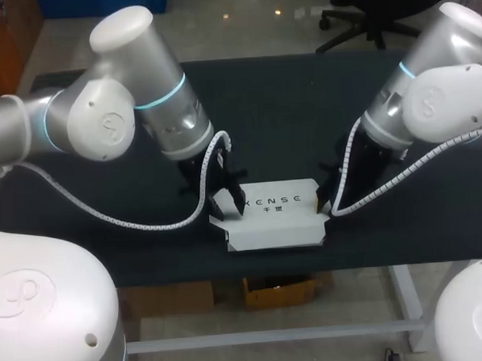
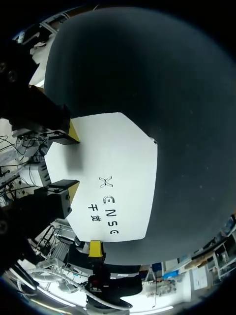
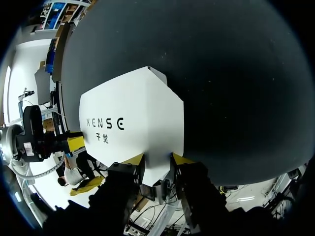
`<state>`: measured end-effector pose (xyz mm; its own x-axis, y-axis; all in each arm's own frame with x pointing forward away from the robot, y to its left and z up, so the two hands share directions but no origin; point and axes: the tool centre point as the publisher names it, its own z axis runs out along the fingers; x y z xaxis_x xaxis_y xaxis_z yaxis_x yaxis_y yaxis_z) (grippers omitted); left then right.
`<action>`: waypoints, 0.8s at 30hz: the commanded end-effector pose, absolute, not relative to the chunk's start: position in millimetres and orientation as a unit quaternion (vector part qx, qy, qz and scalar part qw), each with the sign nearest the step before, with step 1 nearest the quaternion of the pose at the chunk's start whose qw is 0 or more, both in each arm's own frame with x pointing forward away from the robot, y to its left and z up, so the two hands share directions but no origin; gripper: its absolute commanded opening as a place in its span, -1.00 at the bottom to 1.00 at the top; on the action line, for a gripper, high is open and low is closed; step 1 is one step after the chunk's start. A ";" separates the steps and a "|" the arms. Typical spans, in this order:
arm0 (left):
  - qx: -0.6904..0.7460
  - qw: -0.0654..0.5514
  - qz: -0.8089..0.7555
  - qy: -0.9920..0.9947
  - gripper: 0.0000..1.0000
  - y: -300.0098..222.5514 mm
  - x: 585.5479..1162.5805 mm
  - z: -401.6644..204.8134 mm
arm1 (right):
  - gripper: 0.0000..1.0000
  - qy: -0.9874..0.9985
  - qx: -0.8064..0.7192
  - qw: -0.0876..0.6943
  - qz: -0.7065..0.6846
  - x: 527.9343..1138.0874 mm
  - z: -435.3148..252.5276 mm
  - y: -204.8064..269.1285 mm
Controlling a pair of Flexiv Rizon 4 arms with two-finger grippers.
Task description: Assemble the packaging by folding the flat box into shape, placing the metal phone stand inside, and closing the box properly
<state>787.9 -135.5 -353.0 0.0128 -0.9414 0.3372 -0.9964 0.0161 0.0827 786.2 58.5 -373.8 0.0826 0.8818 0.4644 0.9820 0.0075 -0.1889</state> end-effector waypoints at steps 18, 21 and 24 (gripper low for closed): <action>0.697 0.133 0.090 -0.699 -0.07 -136.1 781.9 -356.6 | -0.34 -0.669 -0.698 0.232 -0.110 786.0 -377.2 60.4; 0.695 0.135 0.095 -0.699 -0.07 -136.1 780.2 -356.2 | -0.33 -0.668 -0.698 0.232 -0.115 784.5 -377.0 59.4; 0.694 0.133 0.099 -0.700 -0.07 -136.4 778.1 -354.5 | -0.33 -0.669 -0.697 0.230 -0.119 783.5 -376.1 59.0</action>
